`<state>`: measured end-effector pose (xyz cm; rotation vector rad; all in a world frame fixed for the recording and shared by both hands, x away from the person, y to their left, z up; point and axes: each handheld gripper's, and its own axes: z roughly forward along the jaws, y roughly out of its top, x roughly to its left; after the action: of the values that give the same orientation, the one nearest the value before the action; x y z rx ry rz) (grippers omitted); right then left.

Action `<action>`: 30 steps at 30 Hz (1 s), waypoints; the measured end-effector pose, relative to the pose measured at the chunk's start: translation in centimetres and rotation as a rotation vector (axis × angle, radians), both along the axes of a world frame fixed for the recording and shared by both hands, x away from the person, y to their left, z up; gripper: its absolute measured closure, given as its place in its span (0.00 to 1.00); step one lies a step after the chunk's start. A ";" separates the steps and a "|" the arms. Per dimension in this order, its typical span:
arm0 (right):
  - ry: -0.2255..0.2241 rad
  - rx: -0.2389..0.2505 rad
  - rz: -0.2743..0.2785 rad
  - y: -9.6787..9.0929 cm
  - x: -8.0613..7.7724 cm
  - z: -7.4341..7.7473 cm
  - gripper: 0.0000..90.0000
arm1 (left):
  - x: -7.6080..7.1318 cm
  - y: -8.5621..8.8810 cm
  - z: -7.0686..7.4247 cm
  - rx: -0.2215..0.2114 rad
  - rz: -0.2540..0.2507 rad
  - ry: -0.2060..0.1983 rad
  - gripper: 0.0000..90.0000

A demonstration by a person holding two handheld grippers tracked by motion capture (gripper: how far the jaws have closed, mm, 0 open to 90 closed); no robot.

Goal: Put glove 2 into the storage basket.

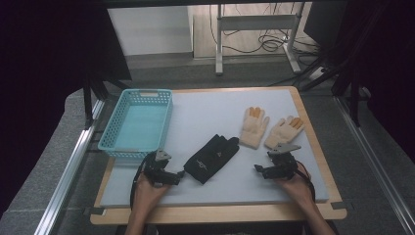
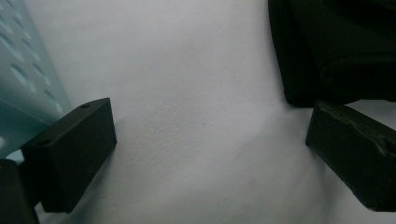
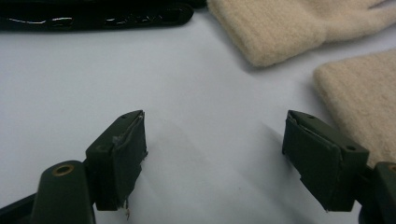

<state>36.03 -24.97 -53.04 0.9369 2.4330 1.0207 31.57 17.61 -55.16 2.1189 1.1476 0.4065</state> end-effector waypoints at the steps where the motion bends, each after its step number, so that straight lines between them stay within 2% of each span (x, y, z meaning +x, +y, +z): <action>1: -0.002 0.000 0.000 0.0 0.0 0.0 0.24 | 0.0 0.0 0.0 0.000 0.000 0.000 0.02; 15: 0.003 0.006 -0.003 0.0 0.0 -0.1 0.23 | -0.1 0.0 0.1 -0.001 -0.003 -0.005 0.03; 21: 0.002 0.005 -0.003 0.0 0.0 -0.1 0.23 | -0.4 -0.1 0.2 0.005 -0.041 -0.003 0.05; 25: 0.001 0.004 -0.002 0.0 0.0 -0.1 0.23 | -0.5 -0.2 0.7 0.028 -0.059 0.007 0.04; 30: 0.001 0.004 -0.002 0.0 0.0 -0.1 0.23 | -0.9 -0.2 1.8 -0.013 -0.088 0.017 0.03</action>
<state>36.05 -25.00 -53.14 0.9419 2.4313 1.0247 30.67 17.44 -53.40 2.1565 1.0596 0.3406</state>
